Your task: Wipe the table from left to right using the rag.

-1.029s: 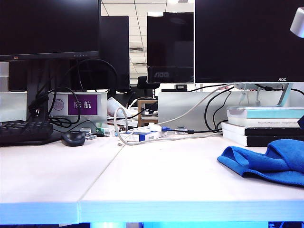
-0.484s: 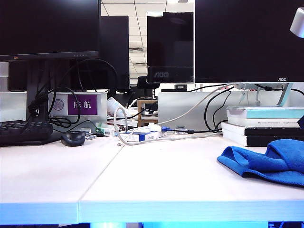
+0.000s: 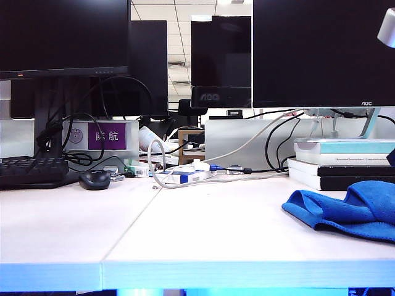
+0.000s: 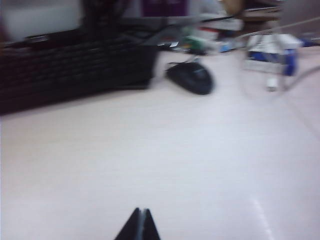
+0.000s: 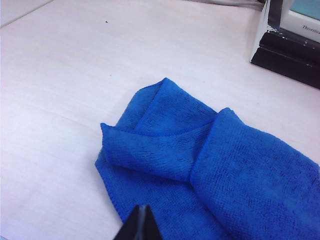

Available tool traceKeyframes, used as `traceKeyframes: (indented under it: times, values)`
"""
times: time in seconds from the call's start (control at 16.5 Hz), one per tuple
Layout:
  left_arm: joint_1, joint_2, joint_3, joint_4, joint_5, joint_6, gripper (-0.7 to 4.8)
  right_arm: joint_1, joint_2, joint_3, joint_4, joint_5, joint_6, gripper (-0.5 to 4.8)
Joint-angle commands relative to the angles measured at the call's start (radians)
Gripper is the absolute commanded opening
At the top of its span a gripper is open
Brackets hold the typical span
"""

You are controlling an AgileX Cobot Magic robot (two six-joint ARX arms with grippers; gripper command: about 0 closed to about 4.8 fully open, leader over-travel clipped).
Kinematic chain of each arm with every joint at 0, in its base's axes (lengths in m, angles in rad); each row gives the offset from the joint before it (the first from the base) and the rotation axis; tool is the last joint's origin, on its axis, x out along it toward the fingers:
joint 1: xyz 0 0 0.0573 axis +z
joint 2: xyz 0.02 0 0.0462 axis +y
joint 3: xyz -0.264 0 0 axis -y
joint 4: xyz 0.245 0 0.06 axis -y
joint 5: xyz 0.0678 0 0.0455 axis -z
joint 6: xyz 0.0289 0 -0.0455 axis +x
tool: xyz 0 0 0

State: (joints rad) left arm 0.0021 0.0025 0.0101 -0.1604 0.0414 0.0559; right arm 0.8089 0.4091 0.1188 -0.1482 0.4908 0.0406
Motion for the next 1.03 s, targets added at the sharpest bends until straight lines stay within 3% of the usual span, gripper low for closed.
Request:
traceKeyframes:
  times: [0.06, 0.18, 0.42, 0.54, 0.61, 0.85, 0.97, 1.03]
  values:
    - [0.000, -0.002, 0.000, -0.018, -0.008, 0.000, -0.04, 0.001, -0.001, 0.004, 0.011, 0.005, 0.005, -0.01]
    - [0.000, -0.002, 0.000, -0.014, 0.034, -0.034, -0.04, 0.001, -0.001, 0.004, 0.011, 0.005, 0.005, -0.01]
    - [0.000, -0.002, 0.000, -0.014, 0.030, -0.034, -0.04, -0.013, -0.053, -0.018, 0.010, 0.018, 0.005, -0.01]
    - [0.000, -0.002, 0.000, -0.012, 0.032, -0.034, -0.04, -0.067, -0.116, -0.046, 0.010, 0.041, 0.005, -0.01]
    - [-0.001, -0.002, 0.000, -0.013, 0.029, -0.034, -0.04, -0.138, -0.175, -0.069, 0.011, 0.077, 0.005, -0.01]
    - [0.000, -0.002, 0.000, -0.013, 0.031, -0.034, -0.04, -0.444, -0.391, -0.111, 0.005, 0.062, 0.004, -0.01]
    - [0.000, -0.002, 0.000, -0.013, 0.030, -0.034, -0.04, -0.536, -0.407, -0.116, 0.032, -0.046, -0.011, -0.01]
    - [0.000, -0.001, 0.000, -0.013, 0.030, -0.034, -0.04, -0.590, -0.407, -0.117, 0.008, -0.220, -0.019, -0.01]
